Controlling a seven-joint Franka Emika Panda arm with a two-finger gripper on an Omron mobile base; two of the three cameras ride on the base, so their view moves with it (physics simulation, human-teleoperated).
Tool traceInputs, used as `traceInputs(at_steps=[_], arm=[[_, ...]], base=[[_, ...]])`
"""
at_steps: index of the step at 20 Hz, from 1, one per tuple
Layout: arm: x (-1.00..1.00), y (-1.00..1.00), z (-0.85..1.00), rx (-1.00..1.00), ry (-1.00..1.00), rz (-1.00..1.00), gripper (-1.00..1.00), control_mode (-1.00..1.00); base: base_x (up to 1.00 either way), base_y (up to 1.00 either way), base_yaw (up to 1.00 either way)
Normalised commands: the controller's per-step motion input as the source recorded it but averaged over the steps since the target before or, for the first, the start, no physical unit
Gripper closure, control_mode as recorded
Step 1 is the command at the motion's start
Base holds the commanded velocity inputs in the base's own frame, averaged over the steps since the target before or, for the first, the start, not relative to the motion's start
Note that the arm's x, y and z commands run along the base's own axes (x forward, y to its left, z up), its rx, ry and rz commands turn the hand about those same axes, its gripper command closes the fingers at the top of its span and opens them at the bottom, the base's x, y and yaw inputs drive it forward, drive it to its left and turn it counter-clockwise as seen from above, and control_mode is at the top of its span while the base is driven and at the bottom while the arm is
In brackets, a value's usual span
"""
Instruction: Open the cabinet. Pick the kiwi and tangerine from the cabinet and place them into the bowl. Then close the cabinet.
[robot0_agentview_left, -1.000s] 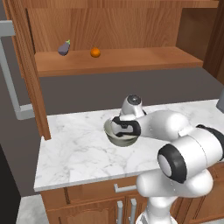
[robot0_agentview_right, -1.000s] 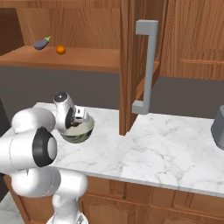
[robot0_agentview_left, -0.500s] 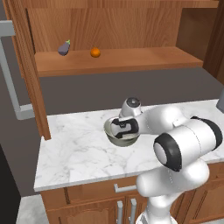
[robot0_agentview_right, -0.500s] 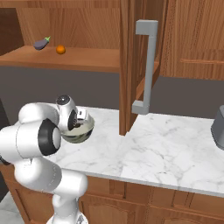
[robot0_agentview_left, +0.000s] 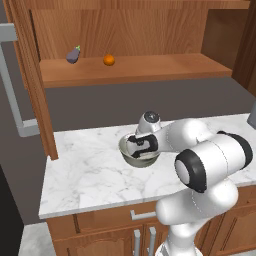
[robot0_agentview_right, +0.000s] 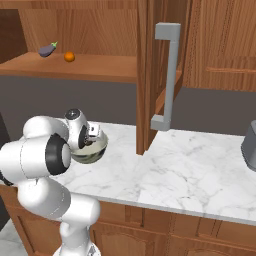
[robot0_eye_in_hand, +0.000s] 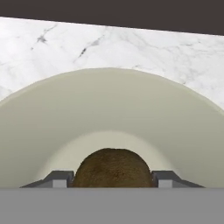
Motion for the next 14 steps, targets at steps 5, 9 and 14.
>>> traceInputs(at_steps=[5, 9, 14], arm=[[0.0, 0.0, 0.0, 0.0, 0.0, 0.0, -1.0, -1.0], [0.0, 0.0, 0.08, 0.01, -0.06, 0.0, -1.0, -1.0], [-0.03, 0.0, 0.32, 0.04, -0.1, 0.0, -1.0, -1.0]], base=[[0.0, 0.0, 0.0], [0.0, 0.0, 0.0], [0.0, 0.0, 0.0]])
